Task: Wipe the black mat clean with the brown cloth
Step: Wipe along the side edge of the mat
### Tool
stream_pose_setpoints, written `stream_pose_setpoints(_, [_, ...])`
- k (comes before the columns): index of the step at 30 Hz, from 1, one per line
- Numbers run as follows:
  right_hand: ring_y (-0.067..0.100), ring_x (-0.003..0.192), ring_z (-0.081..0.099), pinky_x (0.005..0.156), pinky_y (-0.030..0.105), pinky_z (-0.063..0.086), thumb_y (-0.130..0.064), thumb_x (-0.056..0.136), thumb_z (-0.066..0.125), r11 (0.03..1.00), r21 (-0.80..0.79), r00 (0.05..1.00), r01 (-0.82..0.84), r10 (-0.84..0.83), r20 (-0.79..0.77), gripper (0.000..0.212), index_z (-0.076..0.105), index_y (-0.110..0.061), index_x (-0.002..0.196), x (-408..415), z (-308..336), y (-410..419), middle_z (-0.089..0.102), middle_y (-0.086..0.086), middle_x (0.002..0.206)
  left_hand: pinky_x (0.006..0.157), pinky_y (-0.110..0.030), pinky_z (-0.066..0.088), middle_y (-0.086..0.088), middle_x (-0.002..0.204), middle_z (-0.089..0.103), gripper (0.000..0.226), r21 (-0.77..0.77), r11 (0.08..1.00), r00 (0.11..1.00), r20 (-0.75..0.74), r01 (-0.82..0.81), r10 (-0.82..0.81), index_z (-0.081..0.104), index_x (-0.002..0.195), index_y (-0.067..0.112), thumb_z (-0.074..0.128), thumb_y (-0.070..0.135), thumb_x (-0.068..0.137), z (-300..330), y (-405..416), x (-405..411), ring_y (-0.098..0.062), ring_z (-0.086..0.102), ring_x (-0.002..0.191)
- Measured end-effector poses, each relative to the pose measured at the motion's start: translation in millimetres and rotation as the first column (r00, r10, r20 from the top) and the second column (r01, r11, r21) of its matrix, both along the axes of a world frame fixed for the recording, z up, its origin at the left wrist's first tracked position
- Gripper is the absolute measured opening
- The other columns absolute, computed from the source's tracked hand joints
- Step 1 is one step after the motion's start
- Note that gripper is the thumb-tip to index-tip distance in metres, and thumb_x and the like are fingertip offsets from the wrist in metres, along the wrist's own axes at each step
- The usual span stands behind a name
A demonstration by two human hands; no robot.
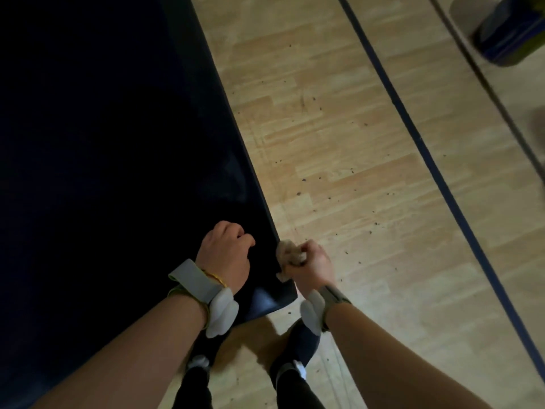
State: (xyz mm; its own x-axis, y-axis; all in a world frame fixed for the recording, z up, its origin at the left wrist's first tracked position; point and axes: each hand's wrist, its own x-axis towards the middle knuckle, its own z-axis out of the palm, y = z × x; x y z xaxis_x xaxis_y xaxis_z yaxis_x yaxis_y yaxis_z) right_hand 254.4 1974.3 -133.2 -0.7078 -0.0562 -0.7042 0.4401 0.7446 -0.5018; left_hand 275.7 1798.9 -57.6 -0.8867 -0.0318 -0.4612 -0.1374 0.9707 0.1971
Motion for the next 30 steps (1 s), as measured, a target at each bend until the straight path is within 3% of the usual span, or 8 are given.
stream_pose_setpoints(4, [0.017,0.074,0.056,0.059,0.023,0.040,-0.025,0.075,0.071,0.995,0.052,0.994,0.080,-0.084,0.070,0.029,0.042,-0.022,0.077,34.2,3.1,20.7,0.061,0.005,0.088,0.103,-0.029,0.030,0.005,0.131,0.042,0.036,0.046,0.996,0.997,-0.030,0.075,-0.073,0.051,0.128,0.027,0.042,0.017,0.095,-1.9,-0.9,-3.0,-0.018,0.028,0.128])
stream_pose_setpoints(7, [0.026,0.084,0.060,0.061,0.025,0.038,-0.028,0.077,0.072,0.988,0.010,0.984,0.157,-0.155,-0.088,0.030,0.046,-0.017,0.088,14.5,8.0,-4.4,0.060,0.006,0.088,0.104,-0.029,0.029,0.004,0.132,0.041,0.036,0.035,0.992,0.992,-0.024,0.123,-0.122,0.051,0.129,0.027,0.041,0.018,0.095,-2.5,-8.8,-0.2,-0.019,0.027,0.130])
stream_pose_setpoints(10, [0.030,0.099,0.059,0.072,0.031,0.045,-0.026,0.080,0.071,0.983,0.004,0.966,0.185,-0.181,-0.187,0.034,0.052,-0.015,0.105,-15.4,9.6,-43.0,0.060,0.008,0.108,0.104,-0.032,0.030,0.004,0.130,0.044,0.036,0.027,0.989,0.990,-0.021,0.143,-0.142,0.055,0.126,0.026,0.042,0.016,0.094,-3.1,-22.7,3.9,-0.021,0.029,0.129])
stream_pose_setpoints(14, [0.032,0.104,0.057,0.082,0.041,0.050,-0.020,0.078,0.070,0.975,-0.040,0.944,0.220,-0.223,-0.243,0.034,0.054,-0.016,0.108,-23.3,3.6,-62.9,0.059,0.009,0.113,0.077,-0.047,0.048,-0.008,0.095,0.064,0.026,0.071,0.979,0.977,-0.118,0.189,-0.180,0.073,0.087,0.014,0.058,0.002,0.069,-3.4,-44.0,9.8,-0.039,0.057,0.099])
stream_pose_setpoints(19, [0.029,0.087,0.052,0.064,0.022,0.028,-0.013,0.069,0.075,0.979,0.047,0.960,0.200,-0.186,-0.210,0.032,0.055,-0.011,0.095,22.9,13.1,-30.6,0.046,0.007,0.098,0.101,-0.039,0.030,-0.002,0.118,0.055,0.031,0.075,0.971,0.974,-0.045,0.226,-0.223,0.067,0.110,0.019,0.057,0.008,0.082,-0.4,-55.9,13.1,-0.028,0.039,0.124])
stream_pose_setpoints(24, [0.029,0.082,0.051,0.067,0.027,0.035,-0.025,0.076,0.069,0.946,0.213,0.969,0.243,-0.225,-0.104,0.030,0.043,-0.016,0.090,57.1,20.3,-14.3,0.042,0.007,0.098,0.087,-0.043,0.045,-0.003,0.097,0.062,0.027,0.097,0.953,0.956,-0.095,0.287,-0.278,0.072,0.089,0.019,0.057,0.011,0.068,-0.5,-57.4,15.5,-0.032,0.054,0.106])
stream_pose_setpoints(27, [0.033,0.092,0.055,0.068,0.029,0.036,-0.026,0.079,0.067,0.932,0.168,0.932,0.320,-0.278,-0.232,0.028,0.051,-0.015,0.098,34.7,21.8,-41.8,0.048,0.010,0.107,0.075,-0.044,0.051,-0.002,0.087,0.062,0.033,0.099,0.919,0.919,-0.145,0.381,-0.365,0.072,0.080,0.019,0.078,0.004,0.052,-4.0,-57.3,16.5,-0.032,0.060,0.093])
stream_pose_setpoints(30, [0.034,0.099,0.053,0.069,0.032,0.037,-0.020,0.081,0.065,0.944,0.121,0.912,0.307,-0.255,-0.323,0.030,0.051,-0.010,0.106,18.4,20.9,-69.0,0.047,0.011,0.116,0.076,-0.044,0.051,-0.002,0.087,0.063,0.035,0.111,0.894,0.896,-0.158,0.434,-0.415,0.073,0.080,0.019,0.080,0.003,0.050,-8.1,-57.4,16.9,-0.032,0.061,0.093])
